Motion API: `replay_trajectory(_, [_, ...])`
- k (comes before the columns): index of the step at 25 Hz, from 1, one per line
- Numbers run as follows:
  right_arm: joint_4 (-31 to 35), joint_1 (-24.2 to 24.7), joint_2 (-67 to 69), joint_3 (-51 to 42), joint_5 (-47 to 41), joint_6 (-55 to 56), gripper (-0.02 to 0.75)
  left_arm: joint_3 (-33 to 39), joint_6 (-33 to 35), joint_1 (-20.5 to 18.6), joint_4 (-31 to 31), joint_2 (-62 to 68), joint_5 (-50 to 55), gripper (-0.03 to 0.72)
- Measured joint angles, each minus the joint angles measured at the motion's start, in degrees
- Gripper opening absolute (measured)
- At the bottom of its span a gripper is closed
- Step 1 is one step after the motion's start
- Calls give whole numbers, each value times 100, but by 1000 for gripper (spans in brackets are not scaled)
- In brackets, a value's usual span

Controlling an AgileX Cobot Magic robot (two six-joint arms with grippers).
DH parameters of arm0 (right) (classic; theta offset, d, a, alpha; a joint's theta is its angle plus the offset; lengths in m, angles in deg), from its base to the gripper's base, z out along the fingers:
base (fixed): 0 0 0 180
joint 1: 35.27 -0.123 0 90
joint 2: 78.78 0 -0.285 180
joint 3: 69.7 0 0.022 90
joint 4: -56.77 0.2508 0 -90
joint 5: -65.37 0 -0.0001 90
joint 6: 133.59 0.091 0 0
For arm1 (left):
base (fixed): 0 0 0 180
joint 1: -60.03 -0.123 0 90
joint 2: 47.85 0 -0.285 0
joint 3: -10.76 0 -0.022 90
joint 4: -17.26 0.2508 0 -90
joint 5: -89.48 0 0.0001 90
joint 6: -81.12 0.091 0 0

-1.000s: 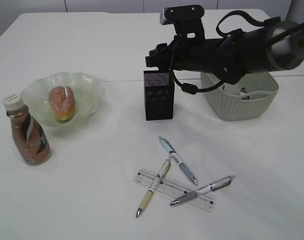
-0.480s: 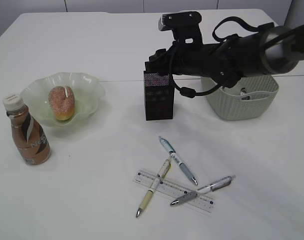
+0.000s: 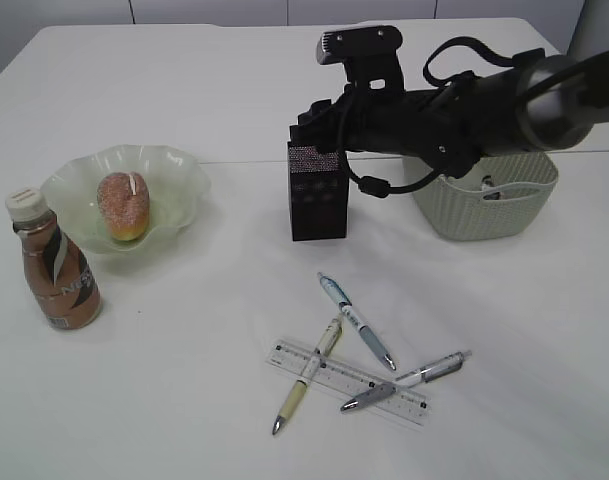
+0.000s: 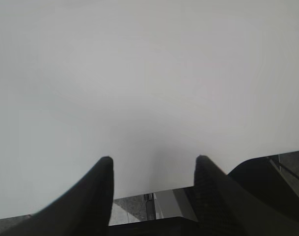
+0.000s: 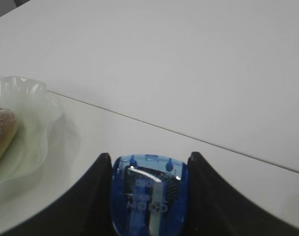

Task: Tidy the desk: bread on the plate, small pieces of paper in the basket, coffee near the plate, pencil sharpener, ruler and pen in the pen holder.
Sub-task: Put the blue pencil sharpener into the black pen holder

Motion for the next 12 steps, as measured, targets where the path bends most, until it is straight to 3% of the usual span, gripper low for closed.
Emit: replay_trajectory(12, [0, 2, 136, 23, 8, 0, 345, 0, 0, 0, 0, 0, 0, 380])
